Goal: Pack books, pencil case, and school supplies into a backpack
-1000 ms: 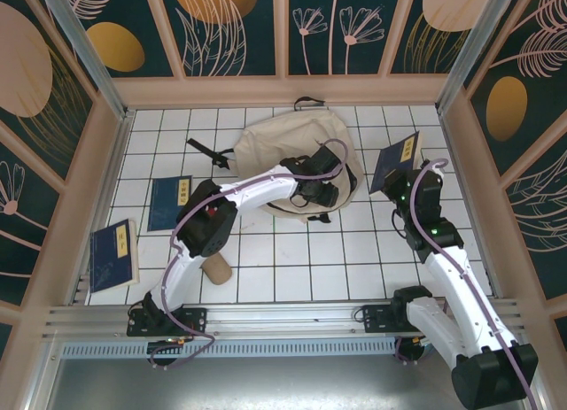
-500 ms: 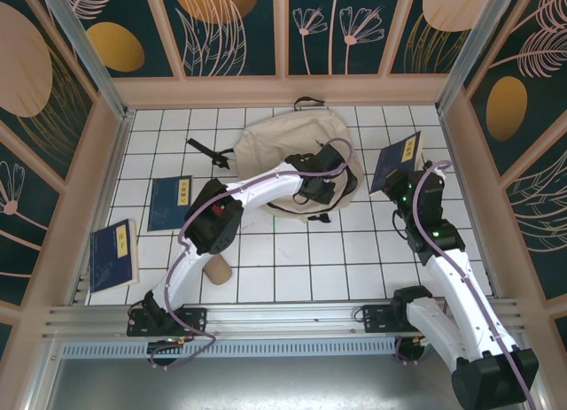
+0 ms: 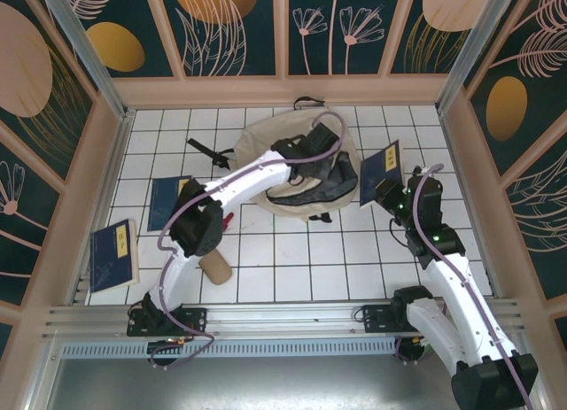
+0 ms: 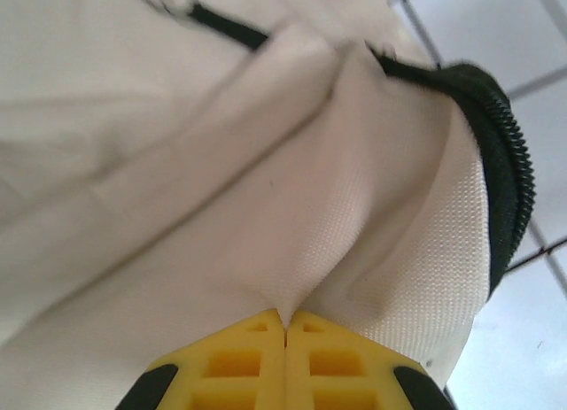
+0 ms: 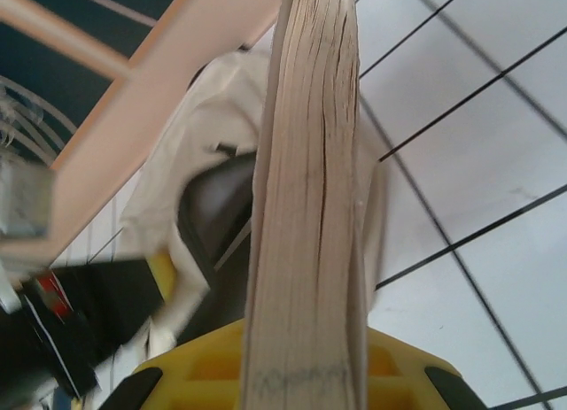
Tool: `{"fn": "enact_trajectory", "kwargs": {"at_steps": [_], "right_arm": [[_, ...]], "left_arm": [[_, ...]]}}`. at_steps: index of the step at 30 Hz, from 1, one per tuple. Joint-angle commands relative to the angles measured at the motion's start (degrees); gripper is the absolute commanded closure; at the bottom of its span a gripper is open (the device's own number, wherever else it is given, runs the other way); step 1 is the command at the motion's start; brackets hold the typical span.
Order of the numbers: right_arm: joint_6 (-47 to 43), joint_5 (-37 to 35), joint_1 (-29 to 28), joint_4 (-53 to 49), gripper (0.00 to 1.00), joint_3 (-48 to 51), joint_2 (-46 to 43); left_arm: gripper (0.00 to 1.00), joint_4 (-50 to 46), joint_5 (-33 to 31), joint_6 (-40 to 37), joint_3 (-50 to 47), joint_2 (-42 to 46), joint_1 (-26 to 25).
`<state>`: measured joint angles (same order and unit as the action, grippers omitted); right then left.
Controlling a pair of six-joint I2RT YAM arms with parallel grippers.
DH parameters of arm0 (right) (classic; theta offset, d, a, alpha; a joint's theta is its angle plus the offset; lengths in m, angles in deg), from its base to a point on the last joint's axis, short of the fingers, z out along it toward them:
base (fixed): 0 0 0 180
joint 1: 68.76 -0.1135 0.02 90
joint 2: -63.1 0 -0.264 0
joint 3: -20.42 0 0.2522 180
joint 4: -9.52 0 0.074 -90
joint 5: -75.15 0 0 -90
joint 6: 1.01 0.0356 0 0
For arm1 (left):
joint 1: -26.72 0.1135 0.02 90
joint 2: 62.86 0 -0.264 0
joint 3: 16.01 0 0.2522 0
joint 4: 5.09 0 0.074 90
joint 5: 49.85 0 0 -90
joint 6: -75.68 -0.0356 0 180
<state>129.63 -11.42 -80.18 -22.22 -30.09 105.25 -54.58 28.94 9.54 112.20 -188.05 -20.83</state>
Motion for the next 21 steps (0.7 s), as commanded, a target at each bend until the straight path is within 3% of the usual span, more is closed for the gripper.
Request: {"fn": "enact_trajectory", "kwargs": {"at_steps": [1,10,14,21], "right_arm": [[-2.07,12.06,0.43,1.75,1.00,0.83,-1.49],[6.02,25.20,-0.82,16.60,1.00,8.05,3.41],[7.09,22.52,-5.73,23.11,1.00,7.86,9.03],[10.05,17.18,-8.98,37.58,1.00,4.75,23.47]], "left_arm": [[1.00,5.61,-0.78,2.15,2.01,4.41,2.42],[1.00,11.10,1.63,1.77,3.83,5.13,2.81],[1.00,11.31,2.64,1.20,4.05,5.34,2.86],[1.00,10.69,2.36,1.08,3.70,6.23,2.84]]}}
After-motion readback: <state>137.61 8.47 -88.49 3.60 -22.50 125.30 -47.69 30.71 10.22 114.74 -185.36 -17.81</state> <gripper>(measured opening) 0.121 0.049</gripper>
